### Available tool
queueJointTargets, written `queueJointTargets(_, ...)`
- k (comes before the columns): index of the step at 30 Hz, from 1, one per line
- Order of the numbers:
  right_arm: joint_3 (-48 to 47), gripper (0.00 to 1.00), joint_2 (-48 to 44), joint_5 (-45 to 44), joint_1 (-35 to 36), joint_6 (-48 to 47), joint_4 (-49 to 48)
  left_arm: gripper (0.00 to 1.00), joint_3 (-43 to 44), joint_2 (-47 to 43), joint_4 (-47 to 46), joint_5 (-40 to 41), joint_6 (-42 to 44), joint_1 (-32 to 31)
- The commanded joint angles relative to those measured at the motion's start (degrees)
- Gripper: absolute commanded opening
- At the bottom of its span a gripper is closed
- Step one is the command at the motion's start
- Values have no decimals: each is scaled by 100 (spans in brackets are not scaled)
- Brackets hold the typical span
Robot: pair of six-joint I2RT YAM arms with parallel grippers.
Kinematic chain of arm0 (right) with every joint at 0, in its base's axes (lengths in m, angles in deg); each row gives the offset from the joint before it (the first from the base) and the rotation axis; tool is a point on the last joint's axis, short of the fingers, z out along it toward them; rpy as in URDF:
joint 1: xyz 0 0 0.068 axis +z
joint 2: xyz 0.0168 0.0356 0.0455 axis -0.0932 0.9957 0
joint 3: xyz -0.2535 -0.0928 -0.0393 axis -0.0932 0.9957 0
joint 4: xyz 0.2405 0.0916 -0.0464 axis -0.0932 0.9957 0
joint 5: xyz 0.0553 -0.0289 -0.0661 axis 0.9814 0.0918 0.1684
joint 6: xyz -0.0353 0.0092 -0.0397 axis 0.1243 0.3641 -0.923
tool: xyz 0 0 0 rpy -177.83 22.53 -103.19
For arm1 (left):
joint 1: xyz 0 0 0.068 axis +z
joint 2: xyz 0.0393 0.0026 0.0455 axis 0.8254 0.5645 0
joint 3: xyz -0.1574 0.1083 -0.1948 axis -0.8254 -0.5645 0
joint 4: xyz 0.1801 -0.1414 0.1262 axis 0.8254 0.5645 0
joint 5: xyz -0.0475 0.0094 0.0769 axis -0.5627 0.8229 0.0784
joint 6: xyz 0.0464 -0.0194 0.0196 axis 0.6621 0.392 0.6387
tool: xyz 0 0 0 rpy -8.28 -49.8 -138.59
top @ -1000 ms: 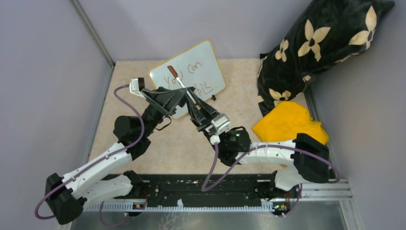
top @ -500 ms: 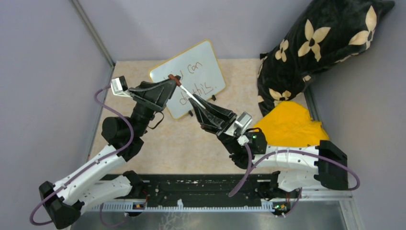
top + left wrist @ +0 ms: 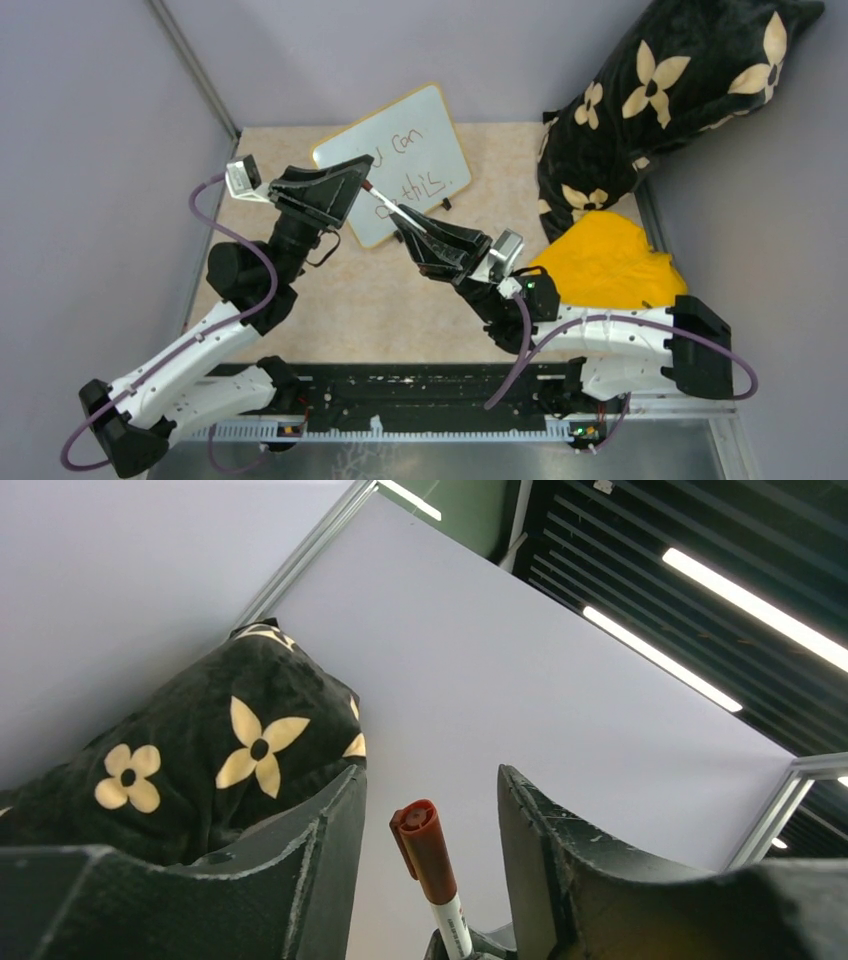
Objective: Write a sentence on the whiteboard
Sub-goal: Close the pen cap.
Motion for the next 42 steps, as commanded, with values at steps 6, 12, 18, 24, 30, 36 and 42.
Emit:
queueJointTargets(6, 28, 0, -181, -34, 13, 132, -182, 53, -33, -226, 104, 112, 197, -13)
queueJointTargets(12, 15, 0, -153, -110, 18, 84, -199, 23, -90, -260, 224, 92, 153, -18)
queueJointTargets(18, -64, 0, -53, -169, 15, 79, -199, 0, -67, -138, 400, -167, -200, -11)
queueJointTargets(24, -233, 0, 79, -204, 9, 29, -232, 0, 78, 366, 556, -1207, -772, -14)
queueJointTargets(30, -400, 0, 206, -207, -42, -18, -211, 0, -212, 576, 402, -1425, -1179, -59)
queueJointTargets(36, -221, 0, -38, -209, -71, -44, -31, 32, -522, -45, 728, -504, -801, -67)
queueJointTargets(42, 322, 0, -827, -281, -70, 53, 792, 99, -509, -1082, 1704, 1045, 294, -55)
